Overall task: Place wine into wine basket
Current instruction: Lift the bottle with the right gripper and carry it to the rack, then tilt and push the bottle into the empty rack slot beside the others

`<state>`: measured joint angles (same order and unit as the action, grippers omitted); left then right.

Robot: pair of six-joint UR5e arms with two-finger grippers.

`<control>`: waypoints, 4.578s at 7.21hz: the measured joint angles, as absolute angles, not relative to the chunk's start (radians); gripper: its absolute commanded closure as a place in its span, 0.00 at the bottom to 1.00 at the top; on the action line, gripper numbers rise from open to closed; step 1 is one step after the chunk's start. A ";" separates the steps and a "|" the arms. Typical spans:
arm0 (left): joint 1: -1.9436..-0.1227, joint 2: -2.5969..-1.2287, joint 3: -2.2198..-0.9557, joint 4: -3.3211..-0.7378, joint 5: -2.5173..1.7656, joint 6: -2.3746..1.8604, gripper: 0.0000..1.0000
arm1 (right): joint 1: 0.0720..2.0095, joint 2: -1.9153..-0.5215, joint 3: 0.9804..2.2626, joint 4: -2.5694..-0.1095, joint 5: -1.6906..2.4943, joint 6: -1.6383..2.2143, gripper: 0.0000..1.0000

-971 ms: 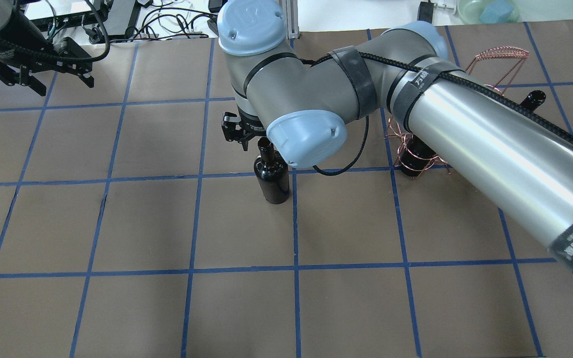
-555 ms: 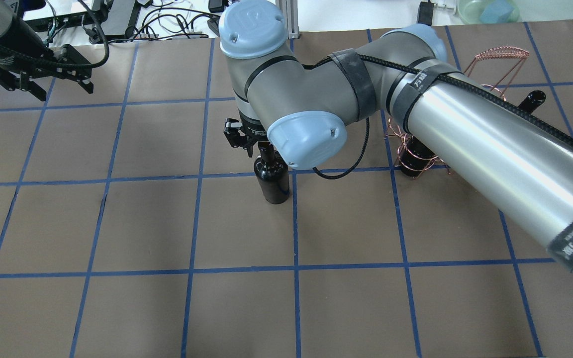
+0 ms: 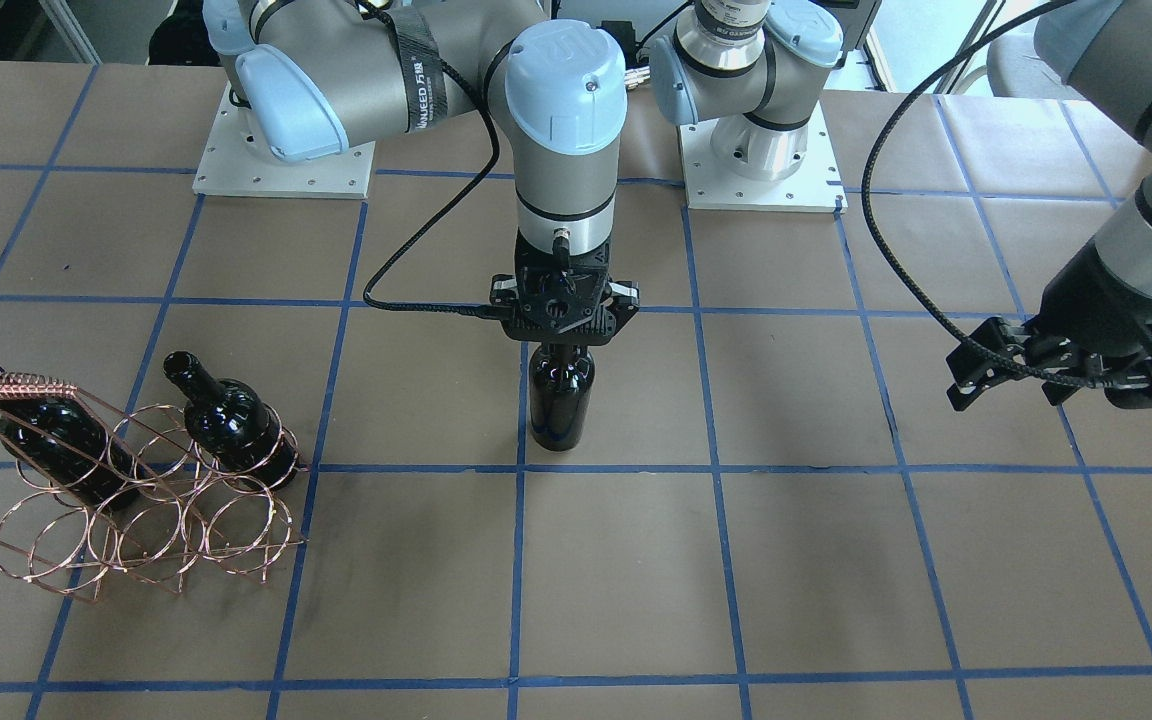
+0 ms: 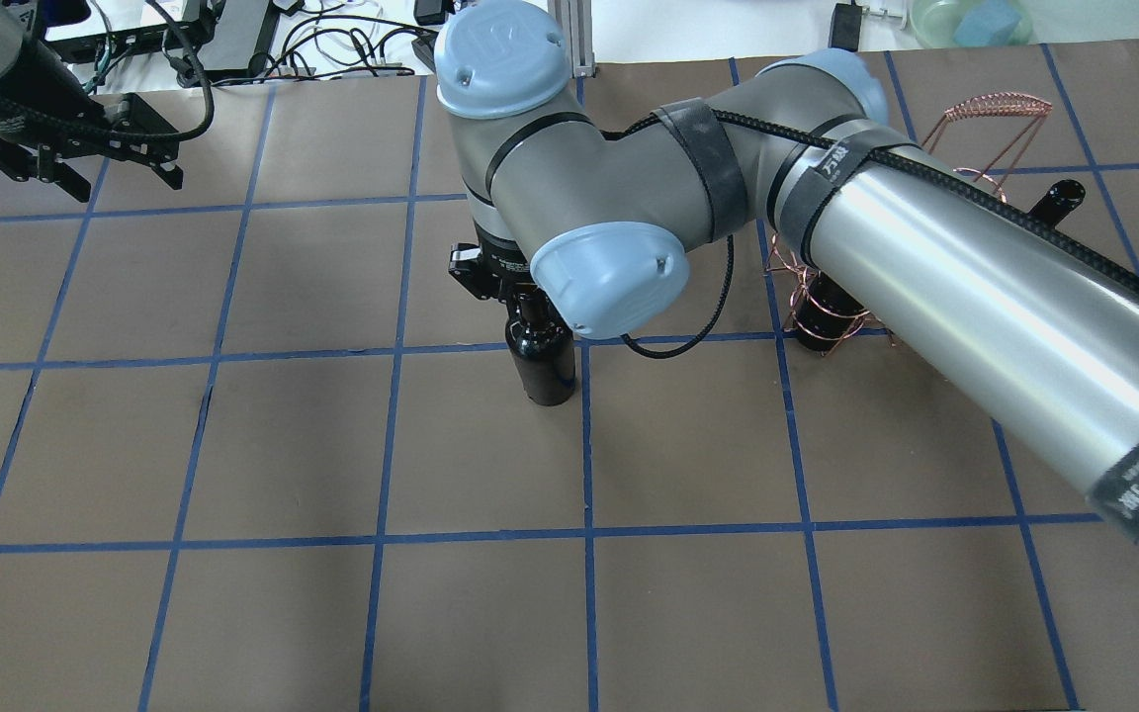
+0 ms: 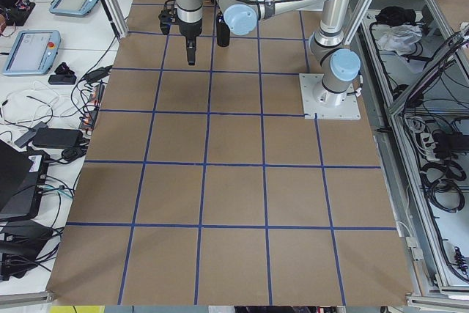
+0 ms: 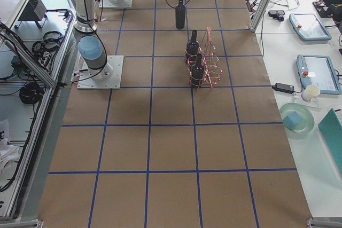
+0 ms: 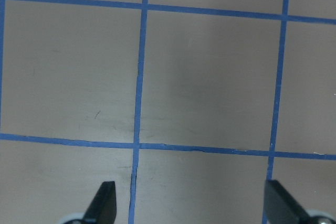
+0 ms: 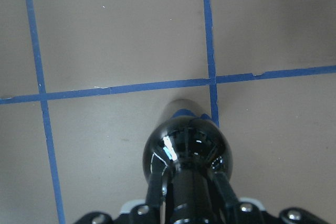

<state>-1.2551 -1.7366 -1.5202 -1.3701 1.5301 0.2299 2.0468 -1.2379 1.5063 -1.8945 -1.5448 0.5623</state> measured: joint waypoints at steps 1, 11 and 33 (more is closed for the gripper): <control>-1.255 -1.738 -1.521 -1.369 1.529 0.230 0.00 | 2.047 -1.238 1.506 -1.888 -1.544 0.562 0.72; -1.256 -1.742 -1.523 -1.368 1.531 0.231 0.00 | 1.661 -1.691 1.487 -1.335 -1.610 0.009 1.00; -1.266 -1.733 -1.523 -1.368 1.529 0.230 0.00 | 1.338 -1.390 1.373 -1.528 -1.588 -0.546 1.00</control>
<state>-1.2655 -1.7333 -1.5233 -1.3681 1.5287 0.2298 1.3380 -1.3904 1.3725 -1.5281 -1.5885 -0.5457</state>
